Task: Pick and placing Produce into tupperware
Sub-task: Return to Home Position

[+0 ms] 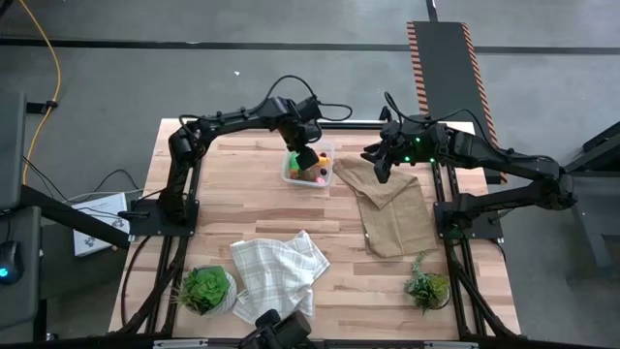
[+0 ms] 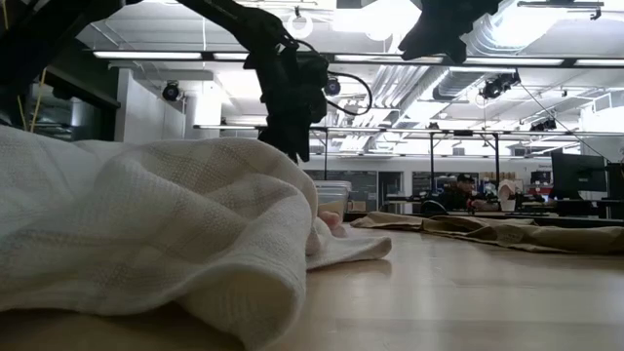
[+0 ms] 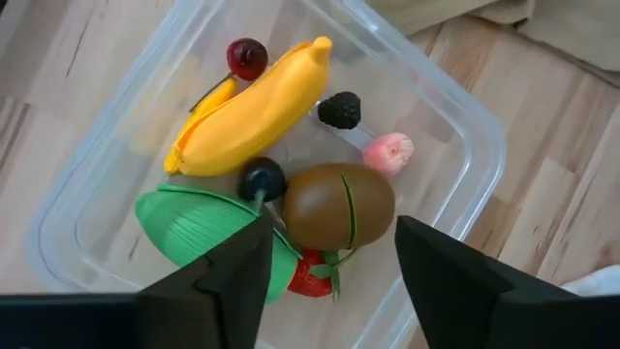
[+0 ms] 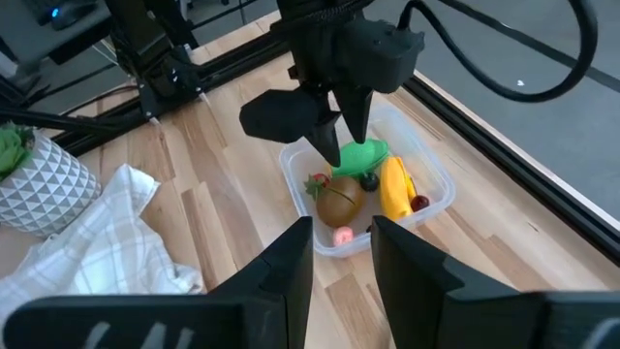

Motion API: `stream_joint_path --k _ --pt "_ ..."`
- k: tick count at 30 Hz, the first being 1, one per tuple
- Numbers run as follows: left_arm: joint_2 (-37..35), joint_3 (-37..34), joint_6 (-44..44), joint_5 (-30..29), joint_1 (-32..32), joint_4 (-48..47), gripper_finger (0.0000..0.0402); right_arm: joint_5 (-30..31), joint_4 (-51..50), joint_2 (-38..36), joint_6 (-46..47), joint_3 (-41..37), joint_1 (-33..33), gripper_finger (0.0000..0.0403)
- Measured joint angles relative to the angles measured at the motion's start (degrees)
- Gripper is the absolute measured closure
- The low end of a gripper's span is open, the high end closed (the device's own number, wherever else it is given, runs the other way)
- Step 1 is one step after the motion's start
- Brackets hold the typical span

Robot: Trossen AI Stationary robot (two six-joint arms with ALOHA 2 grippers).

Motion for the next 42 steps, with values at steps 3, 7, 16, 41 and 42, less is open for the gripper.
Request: stream_joint_path --k 3,7,16,41,42 --pt "-0.4 0.0 -0.3 1.1 0.0 0.4 0.0185 -0.6 -0.3 0.0 -0.7 0.0 0.0 0.0304" --pt "-1.7 0.0 -0.9 4.6 0.0 0.8 0.0197 -1.9 -1.3 0.0 -1.3 0.0 0.0 0.0304" --pt "-10.2 0.0 -5.7 8.6 0.0 2.3 0.0278 -5.7 -1.6 -2.7 -3.0 0.0 -0.1 0.0304" --pt "-34.6 0.0 -10.3 -7.3 -19.0 17.3 0.04 -20.8 -2.5 -24.7 5.4 0.0 -3.6 0.0397" --pt "-35.1 0.0 -10.4 -7.3 -20.0 17.3 0.0399 -20.8 -2.3 -25.4 6.3 0.0 -3.1 0.0399"
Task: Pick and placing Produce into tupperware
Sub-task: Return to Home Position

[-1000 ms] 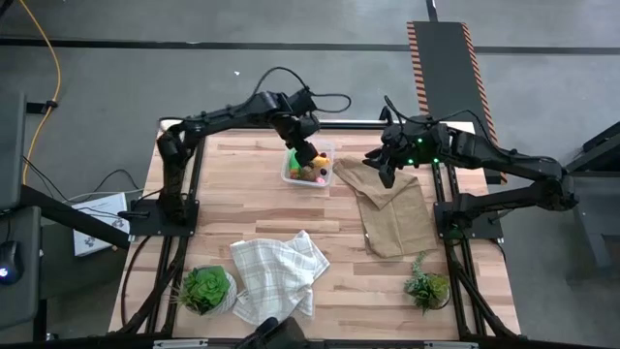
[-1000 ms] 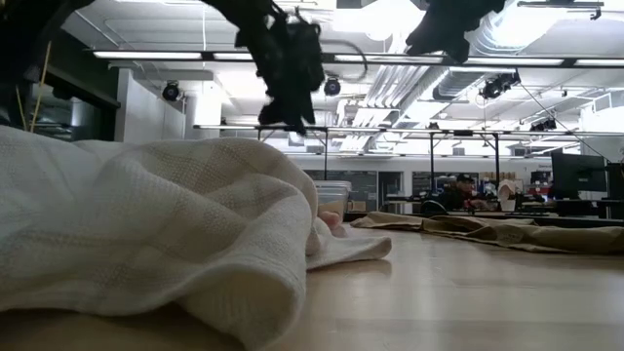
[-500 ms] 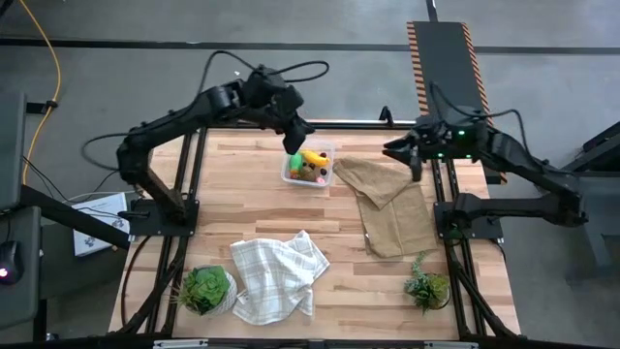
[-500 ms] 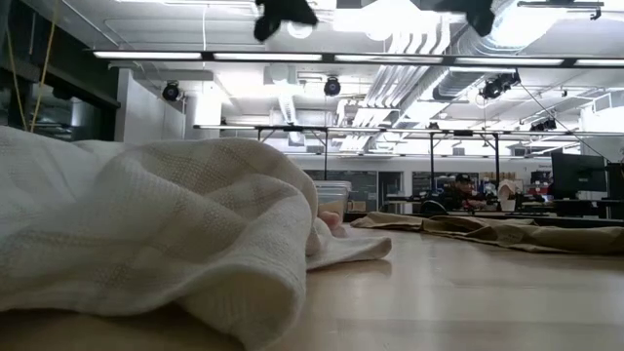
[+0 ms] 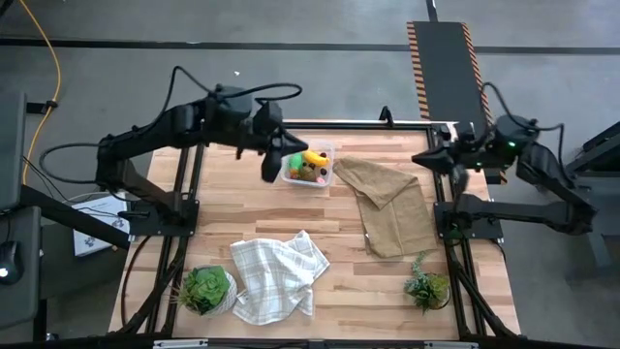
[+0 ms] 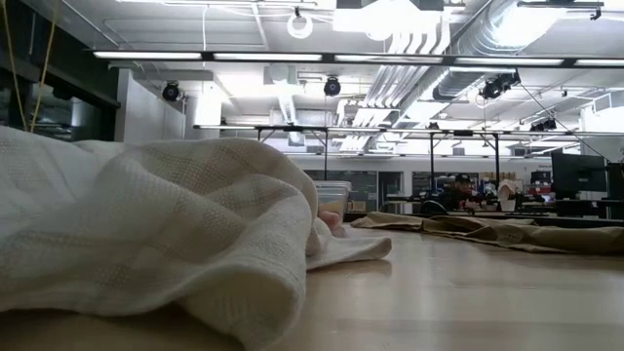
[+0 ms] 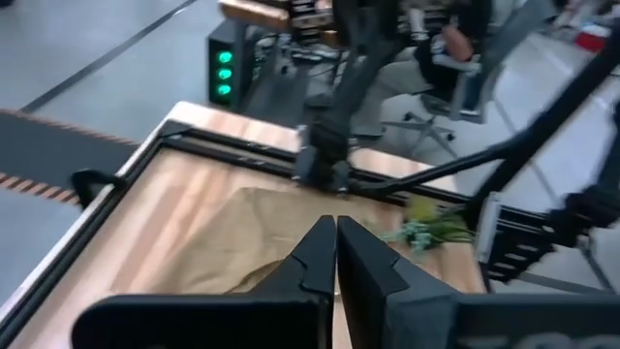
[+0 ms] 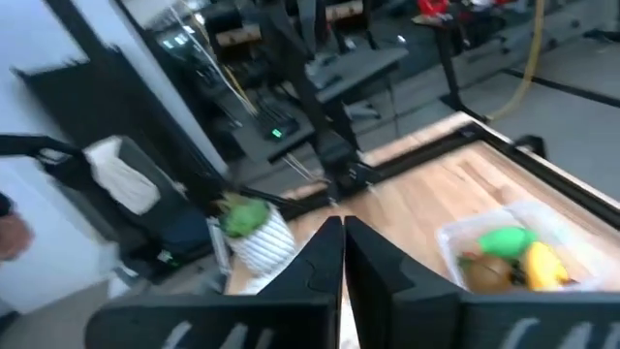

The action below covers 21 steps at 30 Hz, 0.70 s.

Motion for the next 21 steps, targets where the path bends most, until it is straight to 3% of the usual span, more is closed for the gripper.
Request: stream_joint_path --k 8,16,21 --pt "-6.8 0.0 -2.2 -1.9 -8.6 -0.7 0.04 2.1 3.8 -5.0 5.5 0.0 3.9 0.0402" --pt "-17.5 0.0 -1.7 -13.2 -17.5 -1.8 0.0401 3.4 10.3 -8.8 10.3 0.0 4.9 0.0403" --pt "-22.4 -2.8 -0.5 -18.7 -21.9 -1.2 0.04 6.2 14.4 -9.2 8.1 0.0 4.9 0.0403"
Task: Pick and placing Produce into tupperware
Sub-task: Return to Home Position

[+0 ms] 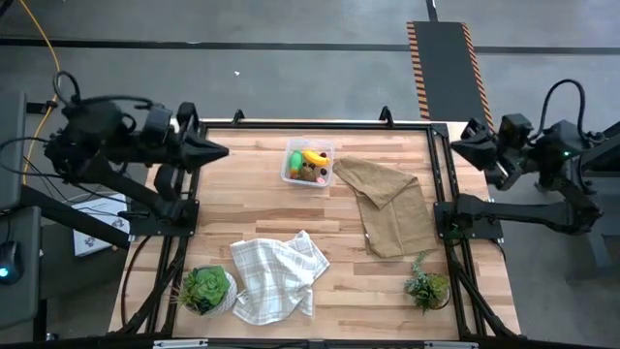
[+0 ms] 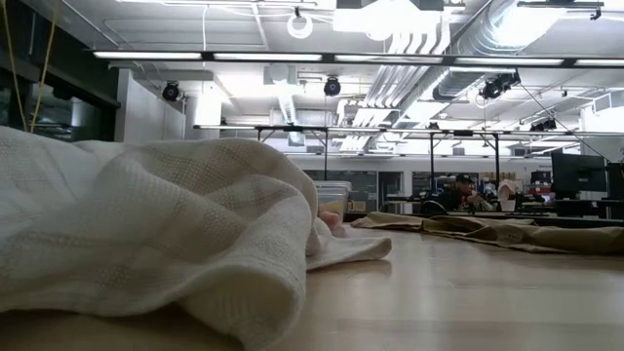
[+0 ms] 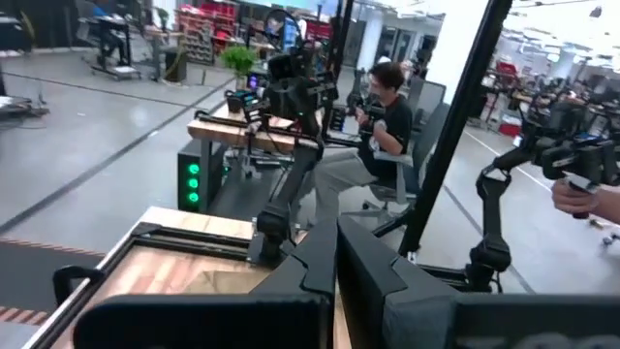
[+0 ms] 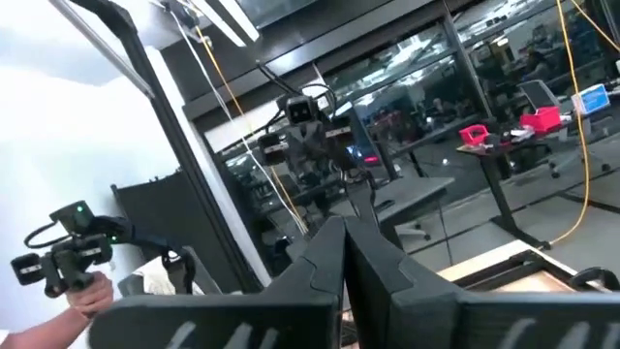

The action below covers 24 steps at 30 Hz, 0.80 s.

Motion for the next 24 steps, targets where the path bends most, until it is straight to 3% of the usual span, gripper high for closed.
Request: stream_joint_path --k 6,11,16,20,24 --pt "-9.0 -18.3 -2.2 -4.8 -4.0 12.9 0.0401 -1.1 3.7 -1.1 -0.8 -4.7 0.0 0.0403" --pt "-17.7 -37.0 -3.2 -5.6 -4.6 29.7 0.04 -4.8 18.1 -4.7 5.6 -16.9 0.0 0.0403" --pt "-23.9 -51.3 -2.0 -5.4 -3.9 44.9 0.0401 -5.7 32.7 -7.9 14.3 -28.7 0.0 0.0403" --pt "-26.8 -59.6 -3.2 -0.2 1.2 52.4 0.0401 -6.2 33.3 -9.8 19.8 -33.5 -0.1 0.0403" --pt "-27.1 -63.9 -7.5 8.0 9.9 53.8 0.0401 -6.6 33.0 -10.6 20.0 -34.2 -1.0 0.0403"
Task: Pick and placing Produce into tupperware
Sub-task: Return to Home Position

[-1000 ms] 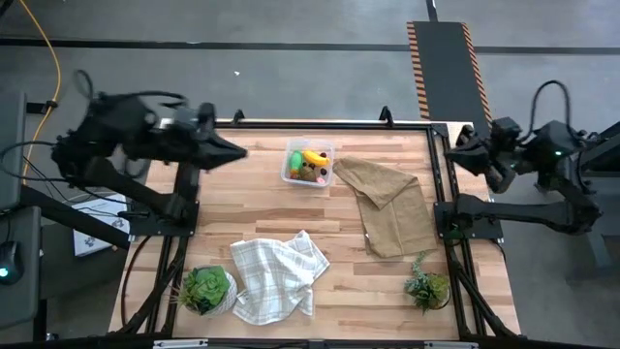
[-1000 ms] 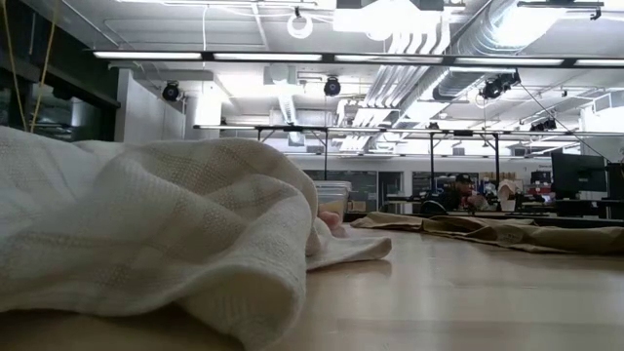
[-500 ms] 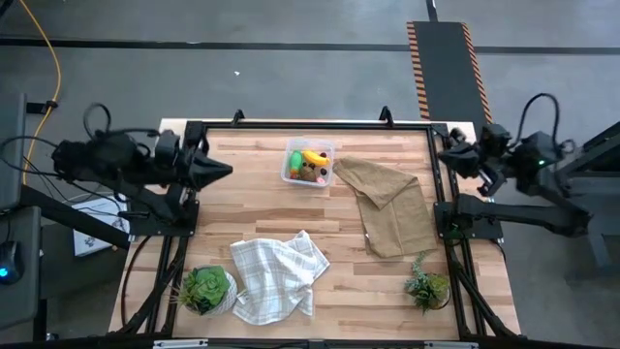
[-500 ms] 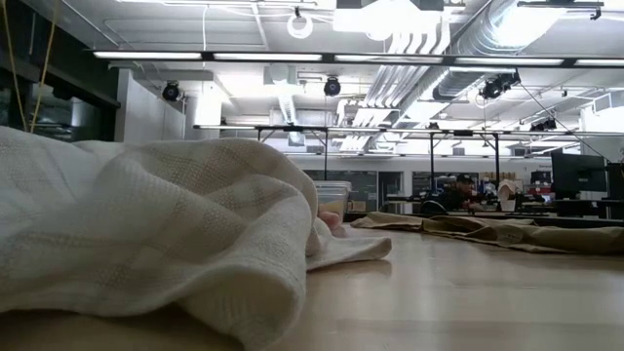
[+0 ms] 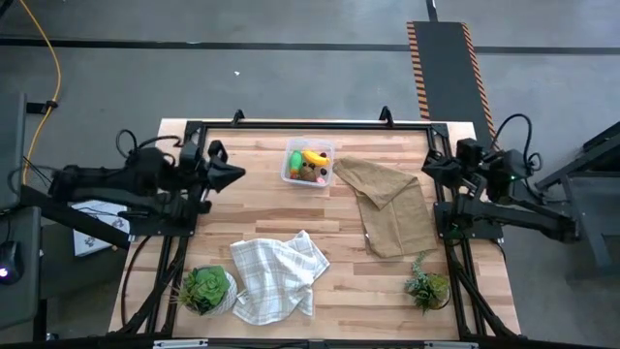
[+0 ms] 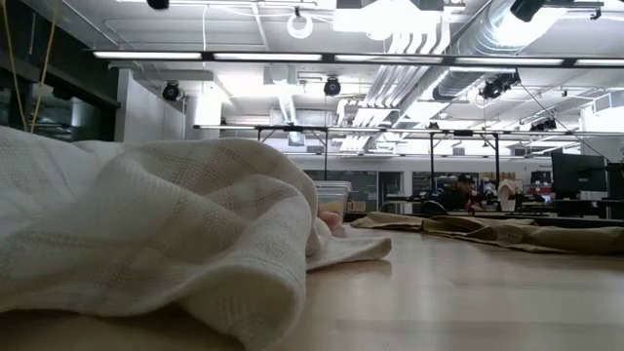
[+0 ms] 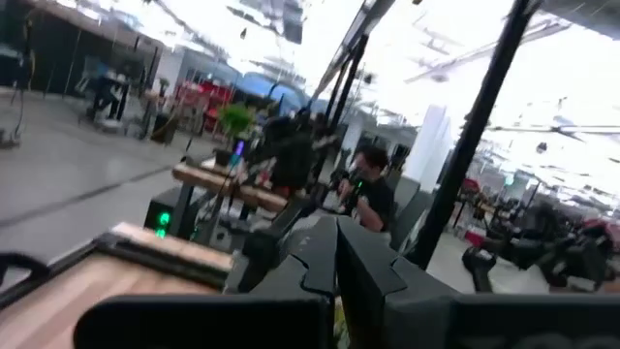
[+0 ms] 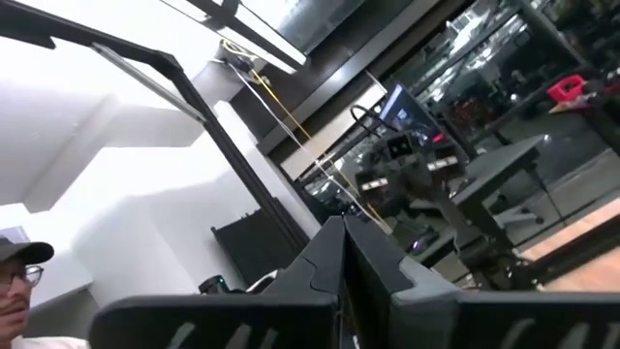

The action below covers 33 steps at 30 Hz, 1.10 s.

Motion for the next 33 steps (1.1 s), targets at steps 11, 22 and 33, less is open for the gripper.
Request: stream_joint_path --k 11,22,33 --pt "-0.7 -4.3 -1.1 8.1 8.0 -4.8 0.0401 -2.1 -5.1 0.1 0.2 0.0 -3.4 0.0403" --pt "-4.2 -23.8 0.5 3.4 5.7 22.2 0.0401 -1.7 -5.2 0.1 0.2 0.0 -3.4 0.0403" --pt "-6.7 -34.0 1.5 -1.1 5.7 30.1 0.0401 -1.7 -7.2 0.1 0.2 0.0 -3.4 0.0403"
